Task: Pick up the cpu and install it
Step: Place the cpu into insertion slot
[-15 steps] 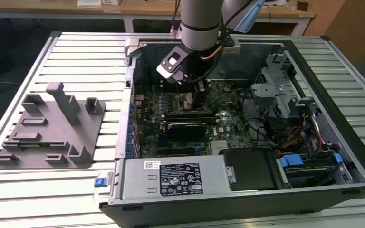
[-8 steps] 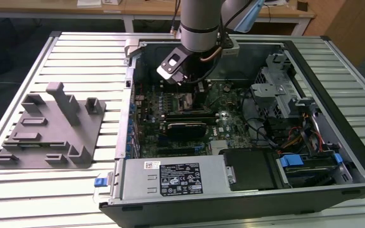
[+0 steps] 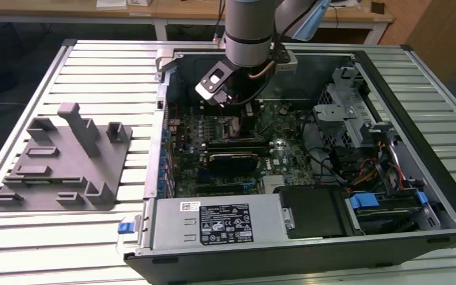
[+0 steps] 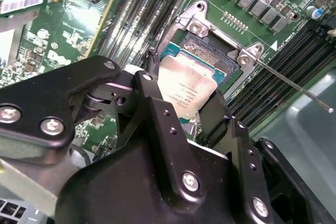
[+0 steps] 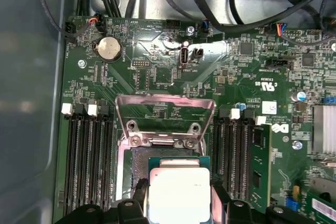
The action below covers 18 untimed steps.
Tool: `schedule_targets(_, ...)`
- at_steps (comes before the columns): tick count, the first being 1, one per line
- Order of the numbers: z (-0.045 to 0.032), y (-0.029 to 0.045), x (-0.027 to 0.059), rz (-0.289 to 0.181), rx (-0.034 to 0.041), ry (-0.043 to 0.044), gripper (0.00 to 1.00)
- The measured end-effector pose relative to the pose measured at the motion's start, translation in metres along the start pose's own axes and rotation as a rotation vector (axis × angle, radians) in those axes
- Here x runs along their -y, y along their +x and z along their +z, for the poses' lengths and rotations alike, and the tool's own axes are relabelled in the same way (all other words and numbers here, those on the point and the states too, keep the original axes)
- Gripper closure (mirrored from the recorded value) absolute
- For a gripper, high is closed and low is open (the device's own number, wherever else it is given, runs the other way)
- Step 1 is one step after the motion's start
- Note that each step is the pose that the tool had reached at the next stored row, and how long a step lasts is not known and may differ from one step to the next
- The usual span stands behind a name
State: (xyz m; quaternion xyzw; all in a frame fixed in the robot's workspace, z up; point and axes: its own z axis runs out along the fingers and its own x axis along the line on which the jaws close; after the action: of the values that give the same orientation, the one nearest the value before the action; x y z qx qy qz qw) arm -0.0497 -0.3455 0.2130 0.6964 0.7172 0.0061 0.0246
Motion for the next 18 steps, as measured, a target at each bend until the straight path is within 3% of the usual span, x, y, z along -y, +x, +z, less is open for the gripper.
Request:
schedule_targets(6, 0.0052, 0.0029, 0.0002, 0.023, 0.0012, 0.0007, 0.45)
schedule_targets(18, 0.0138, 0.0060, 0.0017, 0.023, 0.0012, 0.0007, 0.45)
